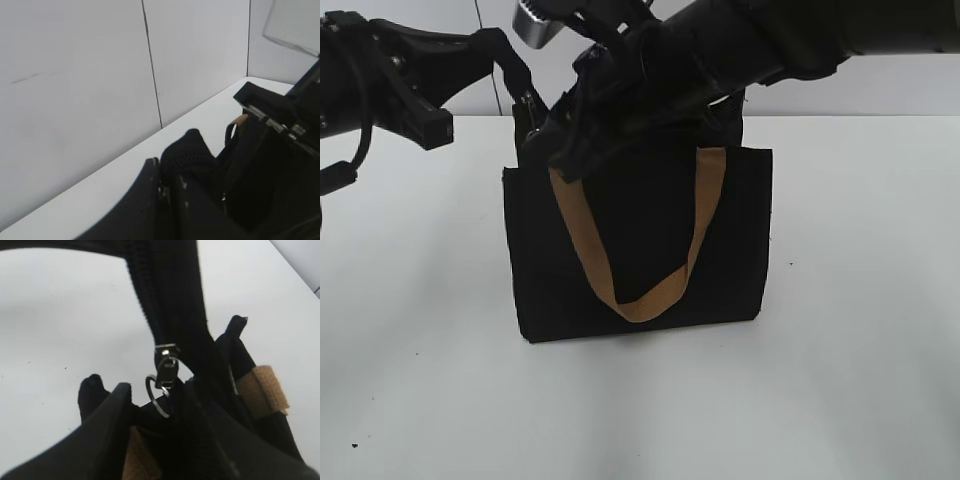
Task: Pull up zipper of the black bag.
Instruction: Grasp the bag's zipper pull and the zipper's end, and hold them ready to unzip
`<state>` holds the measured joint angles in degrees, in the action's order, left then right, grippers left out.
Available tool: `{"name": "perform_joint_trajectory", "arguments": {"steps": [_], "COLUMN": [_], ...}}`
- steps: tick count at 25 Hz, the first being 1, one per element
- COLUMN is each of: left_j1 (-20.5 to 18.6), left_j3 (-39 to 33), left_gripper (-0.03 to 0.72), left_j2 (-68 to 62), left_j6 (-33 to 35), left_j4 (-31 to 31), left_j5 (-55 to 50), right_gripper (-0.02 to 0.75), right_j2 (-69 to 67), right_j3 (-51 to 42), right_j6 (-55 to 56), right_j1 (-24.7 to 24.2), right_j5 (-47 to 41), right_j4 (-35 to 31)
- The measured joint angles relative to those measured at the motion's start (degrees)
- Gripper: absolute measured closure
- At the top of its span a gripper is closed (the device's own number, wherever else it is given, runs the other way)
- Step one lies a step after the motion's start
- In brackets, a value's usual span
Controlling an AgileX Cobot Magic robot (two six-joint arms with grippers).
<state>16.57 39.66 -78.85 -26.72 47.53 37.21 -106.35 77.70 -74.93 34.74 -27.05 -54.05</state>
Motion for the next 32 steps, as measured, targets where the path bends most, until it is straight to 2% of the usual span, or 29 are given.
{"name": "perform_joint_trajectory", "arguments": {"steps": [6,14,22,32], "left_j1": [0.0,0.0,0.0,0.0], "left_j3": [0.0,0.0,0.0,0.0], "left_gripper": [0.658,0.658,0.659,0.659], "left_j2": [0.0,0.0,0.0,0.0], "left_j6": [0.0,0.0,0.0,0.0], "left_j4": [0.0,0.0,0.4,0.4], "left_j5": [0.0,0.0,-4.4,-18.5], "right_gripper": [0.488,0.743,0.751,0.751], "right_j2": [-0.6,-0.8,0.7,2.4], "right_j3": [0.0,0.0,0.0,0.0], "right_j6": [0.0,0.0,0.0,3.0], "right_j1": [0.0,0.0,0.0,-2.0], "right_j5": [0.9,1.1,0.8,-4.5], "right_j4": [-0.1,-0.1,0.0,0.0]}}
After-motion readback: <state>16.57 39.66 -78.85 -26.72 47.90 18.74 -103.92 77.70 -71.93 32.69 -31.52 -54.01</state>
